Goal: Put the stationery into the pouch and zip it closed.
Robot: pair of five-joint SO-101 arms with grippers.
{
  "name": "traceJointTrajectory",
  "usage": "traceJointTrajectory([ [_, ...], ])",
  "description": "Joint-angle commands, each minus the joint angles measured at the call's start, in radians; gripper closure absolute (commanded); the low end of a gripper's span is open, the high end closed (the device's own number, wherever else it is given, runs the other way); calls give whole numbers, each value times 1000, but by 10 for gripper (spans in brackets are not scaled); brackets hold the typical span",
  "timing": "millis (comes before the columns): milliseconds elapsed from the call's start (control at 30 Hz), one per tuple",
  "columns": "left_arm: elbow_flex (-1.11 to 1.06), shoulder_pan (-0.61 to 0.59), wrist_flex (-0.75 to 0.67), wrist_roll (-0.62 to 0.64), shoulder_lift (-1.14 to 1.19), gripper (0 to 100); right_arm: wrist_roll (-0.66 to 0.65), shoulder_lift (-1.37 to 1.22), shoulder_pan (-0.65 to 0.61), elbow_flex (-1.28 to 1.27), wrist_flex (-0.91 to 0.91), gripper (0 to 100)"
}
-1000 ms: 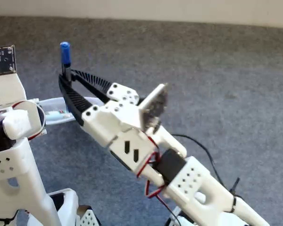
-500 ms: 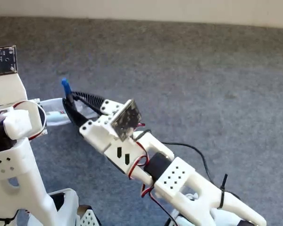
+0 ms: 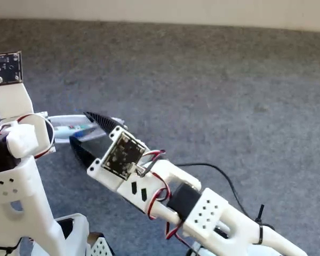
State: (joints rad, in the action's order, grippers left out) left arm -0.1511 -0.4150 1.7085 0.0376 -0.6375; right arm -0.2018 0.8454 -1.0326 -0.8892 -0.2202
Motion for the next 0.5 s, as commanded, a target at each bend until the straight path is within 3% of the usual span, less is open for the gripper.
traceJointTrajectory([
  [0,-8,7,3,-8,16,995,91,71,-8,137,-159,786],
  [267,-8,7,3,-8,16,995,201,124,58,326,-344,789],
  [467,-8,7,3,-8,16,995,238,176,88,340,-532,937],
])
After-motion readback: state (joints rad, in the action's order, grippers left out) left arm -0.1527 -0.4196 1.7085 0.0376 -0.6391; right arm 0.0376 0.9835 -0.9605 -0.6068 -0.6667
